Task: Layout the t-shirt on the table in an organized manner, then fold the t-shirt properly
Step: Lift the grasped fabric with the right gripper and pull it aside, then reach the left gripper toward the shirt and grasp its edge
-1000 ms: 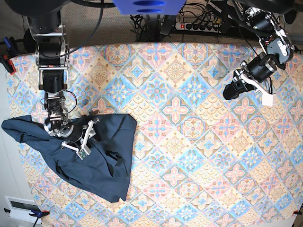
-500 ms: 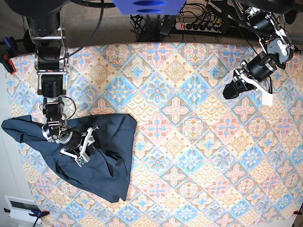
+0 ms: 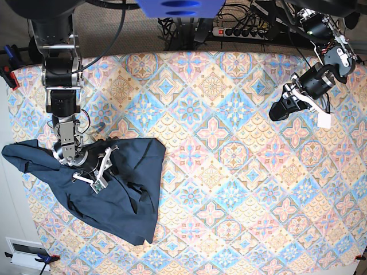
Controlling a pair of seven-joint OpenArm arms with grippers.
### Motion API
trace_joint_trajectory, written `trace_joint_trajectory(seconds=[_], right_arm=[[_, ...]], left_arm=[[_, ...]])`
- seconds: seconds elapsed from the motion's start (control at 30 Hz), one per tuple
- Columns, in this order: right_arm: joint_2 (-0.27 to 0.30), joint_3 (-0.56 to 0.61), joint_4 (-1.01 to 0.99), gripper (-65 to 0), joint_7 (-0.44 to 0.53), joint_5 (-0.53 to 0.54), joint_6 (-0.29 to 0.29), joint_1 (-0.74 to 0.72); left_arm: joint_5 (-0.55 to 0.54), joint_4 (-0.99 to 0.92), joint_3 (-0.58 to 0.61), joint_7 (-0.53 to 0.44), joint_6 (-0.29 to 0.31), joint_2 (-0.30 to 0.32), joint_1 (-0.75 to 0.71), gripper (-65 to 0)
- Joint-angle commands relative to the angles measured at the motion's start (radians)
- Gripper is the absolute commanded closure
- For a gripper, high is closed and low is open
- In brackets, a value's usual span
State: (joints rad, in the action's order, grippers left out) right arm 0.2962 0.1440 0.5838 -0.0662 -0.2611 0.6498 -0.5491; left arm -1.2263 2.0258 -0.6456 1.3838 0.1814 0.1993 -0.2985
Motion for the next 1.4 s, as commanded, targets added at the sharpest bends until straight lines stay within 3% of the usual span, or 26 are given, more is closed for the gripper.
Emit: trace_joint_trajectory(seconds=[0.0, 0.27, 0.4, 0.5, 0.63, 0.83, 1.0, 1.1, 1.23, 1.37], right_arm=[[0.011, -0.004, 0.009, -18.7, 0.009, 0.003, -0.009, -0.03], [0.016, -0.01, 0.028, 0.0, 0.006, 0.003, -0.009, -0.03], [0.022, -0.01, 0.13, -0.2, 0.003, 0.003, -0.008, -0.022], [0.071, -0.01, 0.264, -0.2, -0.011, 0.006, -0.006, 0.007], [0.077, -0.044, 0.512, -0.2, -0.126, 0.012, 0.048, 0.116], [0.077, -0.131, 0.89, -0.2, -0.295, 0.121, 0.048, 0.283], [0.076, -0.143, 1.214, -0.2, -0.436, 0.127, 0.048, 0.327], [0.076, -0.194, 1.366, -0.2, -0.504, 0.127, 0.048, 0.367], [0.074, -0.344, 1.404, -0.2, -0.525, 0.13, 0.048, 0.482], [0.076, -0.467, 1.409, -0.2, -0.538, 0.286, 0.048, 0.481]], left_arm=[[-0.022, 0.016, -0.006, -0.011, 0.005, 0.01, 0.003, 0.0], [-0.022, 0.016, -0.006, -0.011, 0.005, 0.01, 0.003, 0.0], [-0.022, 0.016, -0.006, -0.011, 0.005, 0.01, 0.002, 0.0], [-0.022, 0.016, -0.006, -0.011, 0.005, 0.01, 0.002, 0.0], [-0.022, 0.016, -0.006, -0.011, 0.005, 0.01, 0.002, 0.0], [-0.017, 0.016, 0.0, -0.016, 0.005, 0.007, 0.011, 0.0], [-0.004, 0.014, 0.002, -0.017, 0.005, 0.004, 0.04, 0.0], [0.056, 0.014, 0.057, -0.019, 0.002, -0.014, 0.075, 0.0], [0.205, 0.011, 0.155, -0.019, -0.001, -0.07, 0.134, 0.0], [0.395, -0.029, 0.326, -0.117, -0.003, -0.13, 0.175, 0.0]])
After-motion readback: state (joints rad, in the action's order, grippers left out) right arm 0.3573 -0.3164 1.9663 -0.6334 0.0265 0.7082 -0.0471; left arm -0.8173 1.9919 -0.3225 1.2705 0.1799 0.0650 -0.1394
